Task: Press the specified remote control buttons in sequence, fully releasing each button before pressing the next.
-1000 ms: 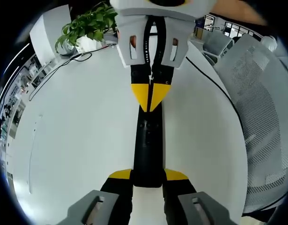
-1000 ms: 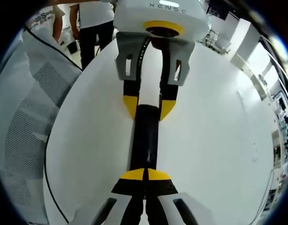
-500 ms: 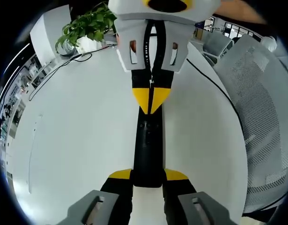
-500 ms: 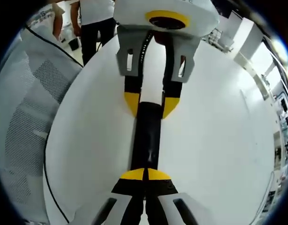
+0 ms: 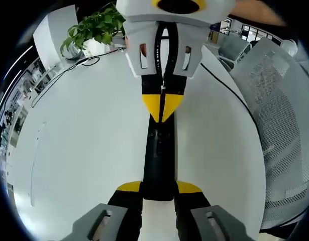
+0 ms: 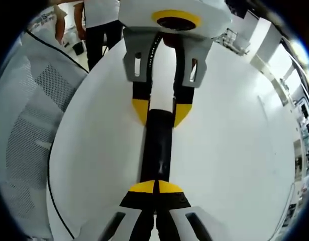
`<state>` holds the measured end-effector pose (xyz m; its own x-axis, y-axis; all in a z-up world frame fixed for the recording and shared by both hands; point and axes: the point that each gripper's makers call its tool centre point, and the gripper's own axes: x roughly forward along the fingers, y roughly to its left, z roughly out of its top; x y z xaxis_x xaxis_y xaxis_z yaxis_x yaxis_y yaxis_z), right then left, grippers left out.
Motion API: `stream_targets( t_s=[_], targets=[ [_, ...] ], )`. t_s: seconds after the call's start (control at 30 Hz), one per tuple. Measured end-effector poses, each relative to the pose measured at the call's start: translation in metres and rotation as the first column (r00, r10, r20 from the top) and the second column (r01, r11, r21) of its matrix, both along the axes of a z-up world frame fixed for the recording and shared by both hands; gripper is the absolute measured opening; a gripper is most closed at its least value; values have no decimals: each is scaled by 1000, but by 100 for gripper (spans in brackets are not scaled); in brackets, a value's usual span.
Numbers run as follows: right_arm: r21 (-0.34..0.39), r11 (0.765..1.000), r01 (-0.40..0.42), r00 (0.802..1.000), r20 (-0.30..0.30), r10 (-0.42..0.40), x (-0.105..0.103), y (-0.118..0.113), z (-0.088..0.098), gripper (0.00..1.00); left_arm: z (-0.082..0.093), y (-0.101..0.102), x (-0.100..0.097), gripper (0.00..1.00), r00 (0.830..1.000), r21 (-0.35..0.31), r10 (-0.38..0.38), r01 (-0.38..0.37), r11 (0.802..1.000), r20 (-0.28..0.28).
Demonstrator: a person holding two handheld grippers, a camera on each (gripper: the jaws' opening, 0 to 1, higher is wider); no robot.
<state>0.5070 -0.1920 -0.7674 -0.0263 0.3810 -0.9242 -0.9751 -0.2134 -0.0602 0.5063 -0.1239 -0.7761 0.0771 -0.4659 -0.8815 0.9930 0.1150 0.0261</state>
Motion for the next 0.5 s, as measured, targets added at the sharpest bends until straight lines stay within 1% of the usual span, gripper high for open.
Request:
stream_targets(
  t_s=[0.03, 0.07, 0.1, 0.13, 0.23, 0.5],
  targets=[
    [17, 1000, -6, 1000, -2, 6, 0, 0, 1, 0, 0, 0, 0, 23, 1000, 0, 0, 0, 1000, 1],
    [37, 999, -2, 1000, 10, 2, 2, 2, 2, 0, 0, 0, 0, 23, 1000, 0, 4, -4, 1000, 1],
    [70, 998, 2, 1000, -15, -1, -3, 5, 6, 0, 0, 0, 0, 23, 1000, -2, 5, -5, 1000, 3],
    [86, 996, 14, 1000, -25, -12, -3, 7, 9, 0, 0, 0, 0, 23, 1000, -4, 8, -8, 1000, 3],
    [82, 997, 8, 1000, 8, -9, 1, 7, 15, 0, 0, 0, 0, 23, 1000, -13, 6, -6, 1000, 3],
    [84, 996, 20, 999, 27, -23, 8, 8, 20, 0, 0, 0, 0, 22, 1000, -22, 2, -2, 1000, 4]
  ],
)
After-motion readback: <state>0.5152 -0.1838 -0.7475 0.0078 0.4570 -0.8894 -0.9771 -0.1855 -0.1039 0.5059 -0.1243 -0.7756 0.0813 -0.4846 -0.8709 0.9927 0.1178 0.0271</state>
